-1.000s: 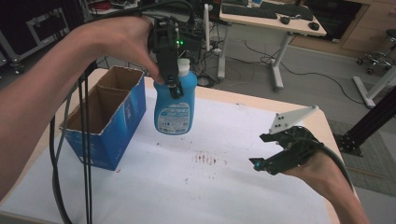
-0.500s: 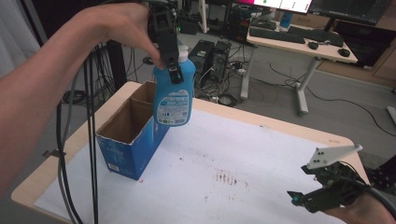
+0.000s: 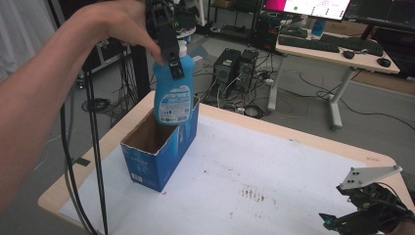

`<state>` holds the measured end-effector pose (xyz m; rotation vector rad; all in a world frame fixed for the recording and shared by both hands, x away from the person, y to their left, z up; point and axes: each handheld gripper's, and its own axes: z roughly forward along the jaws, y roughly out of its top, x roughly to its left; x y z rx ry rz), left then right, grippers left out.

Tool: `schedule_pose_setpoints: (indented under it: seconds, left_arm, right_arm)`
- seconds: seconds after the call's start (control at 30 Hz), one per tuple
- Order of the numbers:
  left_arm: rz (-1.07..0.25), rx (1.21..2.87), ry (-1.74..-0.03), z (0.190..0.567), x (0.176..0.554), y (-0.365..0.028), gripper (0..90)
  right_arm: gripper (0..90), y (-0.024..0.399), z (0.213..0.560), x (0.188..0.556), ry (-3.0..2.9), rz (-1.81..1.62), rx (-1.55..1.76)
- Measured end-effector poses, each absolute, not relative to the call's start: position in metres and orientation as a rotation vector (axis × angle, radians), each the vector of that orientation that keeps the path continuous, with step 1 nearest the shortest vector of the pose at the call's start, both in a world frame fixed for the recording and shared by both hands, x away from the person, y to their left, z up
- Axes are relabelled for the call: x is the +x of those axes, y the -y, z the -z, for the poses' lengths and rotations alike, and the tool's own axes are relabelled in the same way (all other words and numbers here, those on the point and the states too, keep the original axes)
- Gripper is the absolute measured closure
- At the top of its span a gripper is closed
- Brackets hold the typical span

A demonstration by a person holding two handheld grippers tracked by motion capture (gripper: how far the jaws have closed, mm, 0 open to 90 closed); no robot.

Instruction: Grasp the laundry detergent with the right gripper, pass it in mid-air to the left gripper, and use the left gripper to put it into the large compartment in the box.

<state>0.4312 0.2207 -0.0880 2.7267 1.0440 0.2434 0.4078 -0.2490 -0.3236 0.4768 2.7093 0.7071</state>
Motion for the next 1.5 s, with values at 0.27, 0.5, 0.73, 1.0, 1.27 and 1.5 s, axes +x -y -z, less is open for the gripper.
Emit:
schedule_pose_setpoints:
  seconds: [0.27, 0.5, 0.73, 1.0, 1.27, 1.5]
  left_arm:
    - [-0.238, 2.664, -1.213, 0.092, 0.429, -0.244, 37.9]
    - [-0.243, 2.669, -1.256, 0.101, 0.427, -0.252, 37.9]
    - [-0.212, 2.687, -1.228, 0.128, 0.427, -0.255, 37.9]
    - [-0.16, 2.737, -1.11, 0.162, 0.43, -0.257, 37.9]
    - [-0.131, 2.8, -0.967, 0.198, 0.434, -0.259, 37.9]
    - [-0.104, 2.86, -0.845, 0.223, 0.438, -0.259, 37.8]
  right_arm:
    - [12.3, 0.25, 0.328, 0.41, -2.711, -0.704, 0.489]
    - [12.3, 0.25, 0.329, 0.41, -2.707, -0.704, 0.499]
    - [12.3, 0.247, 0.333, 0.408, -2.718, -0.691, 0.494]
    - [12.3, 0.247, 0.338, 0.407, -2.72, -0.682, 0.509]
    - [12.3, 0.248, 0.347, 0.405, -2.738, -0.662, 0.518]
    - [12.3, 0.247, 0.352, 0.405, -2.74, -0.655, 0.517]
